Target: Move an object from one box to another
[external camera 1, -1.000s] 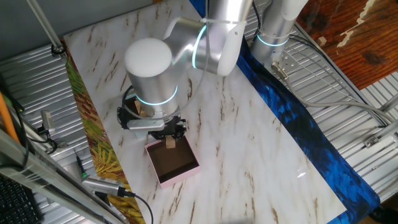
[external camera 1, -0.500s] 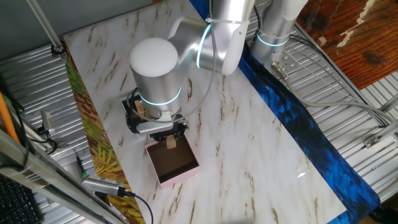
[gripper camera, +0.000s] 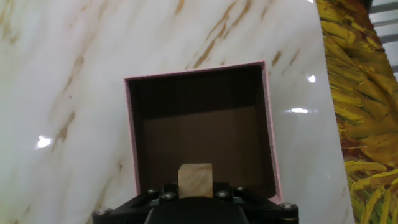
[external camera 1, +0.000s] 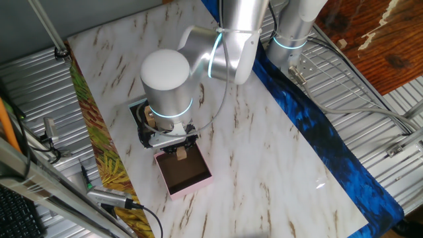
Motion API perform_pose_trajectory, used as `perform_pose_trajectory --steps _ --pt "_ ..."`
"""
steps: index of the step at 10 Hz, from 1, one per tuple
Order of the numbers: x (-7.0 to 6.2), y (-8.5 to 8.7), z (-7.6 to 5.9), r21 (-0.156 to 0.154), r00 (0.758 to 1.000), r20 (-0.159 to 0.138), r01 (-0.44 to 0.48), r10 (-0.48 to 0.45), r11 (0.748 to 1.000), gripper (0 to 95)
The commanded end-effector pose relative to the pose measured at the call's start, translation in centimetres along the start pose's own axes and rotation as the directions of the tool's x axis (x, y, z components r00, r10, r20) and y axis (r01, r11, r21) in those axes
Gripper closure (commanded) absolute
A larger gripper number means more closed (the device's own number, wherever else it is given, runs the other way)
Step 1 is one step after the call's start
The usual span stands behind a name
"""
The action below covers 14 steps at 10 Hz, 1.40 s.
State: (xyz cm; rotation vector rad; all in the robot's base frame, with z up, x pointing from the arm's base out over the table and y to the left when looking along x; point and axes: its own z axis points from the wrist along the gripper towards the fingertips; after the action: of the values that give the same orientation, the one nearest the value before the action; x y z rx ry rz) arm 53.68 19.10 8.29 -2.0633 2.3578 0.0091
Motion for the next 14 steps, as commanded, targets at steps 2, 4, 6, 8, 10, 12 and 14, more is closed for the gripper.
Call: perform_pose_trajectory --steps 2,4,6,8,10,12,14 --pt "0.5 0.8 0.6 -0.002 1.0 0.0 0.022 -0.022 1.0 95.0" --pt "0.8 1.5 1.0 -0.004 1.0 0.012 0.021 -0.021 1.0 95.0" --pt "1.0 2.1 1.4 -0.003 1.0 0.015 0.022 -0.022 1.0 95.0" --pt "0.9 2.1 1.7 -0.002 1.0 0.016 0.026 -0.026 1.0 95.0" --pt "0.8 2.1 2.1 -0.001 0.999 0.016 0.033 -0.033 0.999 95.0" --pt "0.7 2.1 2.6 -0.001 0.999 0.019 0.046 -0.046 0.999 95.0" --pt "0.6 2.1 2.8 -0.005 0.998 0.014 0.058 -0.058 0.998 95.0"
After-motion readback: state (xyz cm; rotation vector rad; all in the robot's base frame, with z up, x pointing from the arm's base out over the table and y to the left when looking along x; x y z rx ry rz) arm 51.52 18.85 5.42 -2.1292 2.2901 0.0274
